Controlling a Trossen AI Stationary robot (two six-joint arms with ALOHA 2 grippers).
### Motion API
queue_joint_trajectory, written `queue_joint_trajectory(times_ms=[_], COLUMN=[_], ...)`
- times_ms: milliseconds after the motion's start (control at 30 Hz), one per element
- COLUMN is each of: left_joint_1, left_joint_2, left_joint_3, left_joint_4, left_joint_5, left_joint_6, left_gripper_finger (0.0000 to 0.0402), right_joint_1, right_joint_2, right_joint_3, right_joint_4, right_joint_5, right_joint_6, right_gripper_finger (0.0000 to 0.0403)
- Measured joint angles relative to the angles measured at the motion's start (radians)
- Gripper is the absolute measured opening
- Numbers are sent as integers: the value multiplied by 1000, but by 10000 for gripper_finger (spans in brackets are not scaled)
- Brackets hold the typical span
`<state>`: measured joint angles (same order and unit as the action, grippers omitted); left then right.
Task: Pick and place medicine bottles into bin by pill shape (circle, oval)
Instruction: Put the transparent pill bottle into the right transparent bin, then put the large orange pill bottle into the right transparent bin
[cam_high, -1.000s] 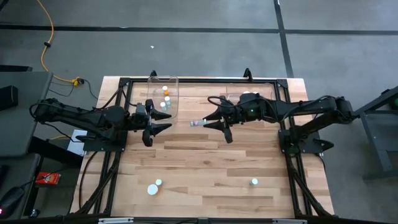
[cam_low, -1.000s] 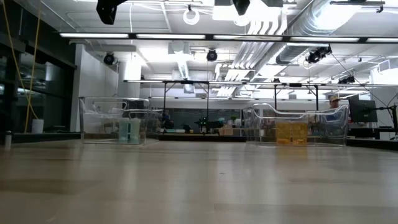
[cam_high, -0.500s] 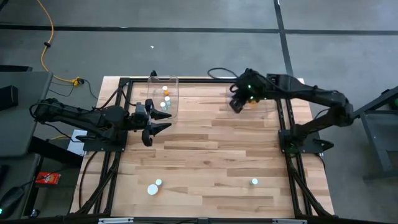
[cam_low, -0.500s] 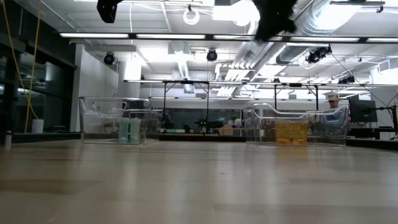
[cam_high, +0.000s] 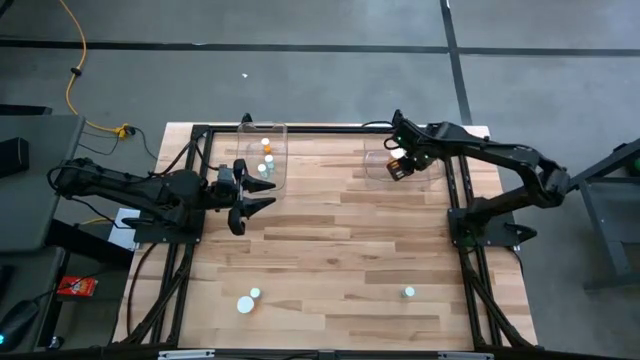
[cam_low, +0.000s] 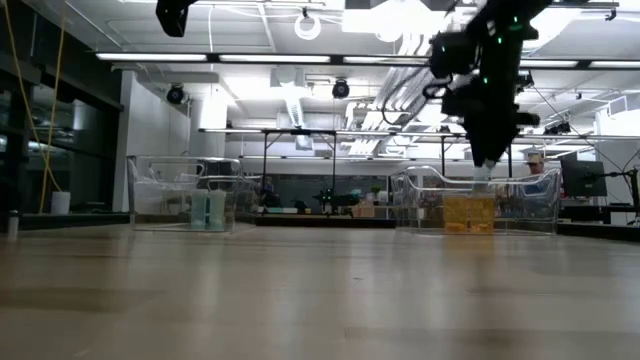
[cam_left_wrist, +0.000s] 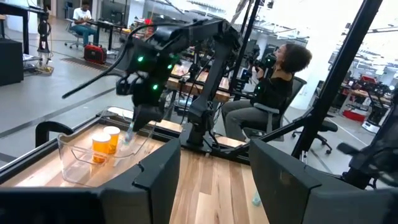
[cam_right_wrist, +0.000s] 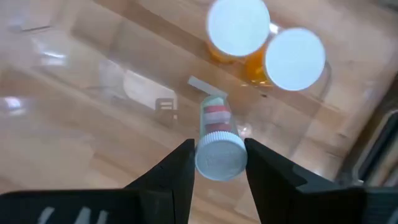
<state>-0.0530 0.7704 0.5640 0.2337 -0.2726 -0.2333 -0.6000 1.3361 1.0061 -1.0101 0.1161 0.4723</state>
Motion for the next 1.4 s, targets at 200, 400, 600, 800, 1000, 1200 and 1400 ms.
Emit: queue_joint_trajectory(times_ms=[200,400,600,800,1000,1200,1400], left_joint_1=[0,0,0,0,0,0,0], left_joint_2=[0,0,0,0,0,0,0], left_joint_3=[0,0,0,0,0,0,0], left_joint_4=[1,3,6,6,5,5,5], left_joint_5=[0,0,0,0,0,0,0], left_joint_6=[-2,-2,-16,-28,-27,-26,-26], left_gripper_finger=[182,182,182,182,182,182,182], right_joint_1=[-82,-107,-107,-107,-107,-109,-114], right_joint_2=[10,76,158,195,201,202,168], right_joint_3=[-85,-90,-61,-48,-48,-50,-23], right_joint_4=[100,105,111,123,128,148,173], right_joint_5=[-24,-49,-64,-31,-17,-15,-13], right_joint_6=[44,40,18,-18,-4,6,-41], right_gripper_finger=[124,124,124,124,125,171,242])
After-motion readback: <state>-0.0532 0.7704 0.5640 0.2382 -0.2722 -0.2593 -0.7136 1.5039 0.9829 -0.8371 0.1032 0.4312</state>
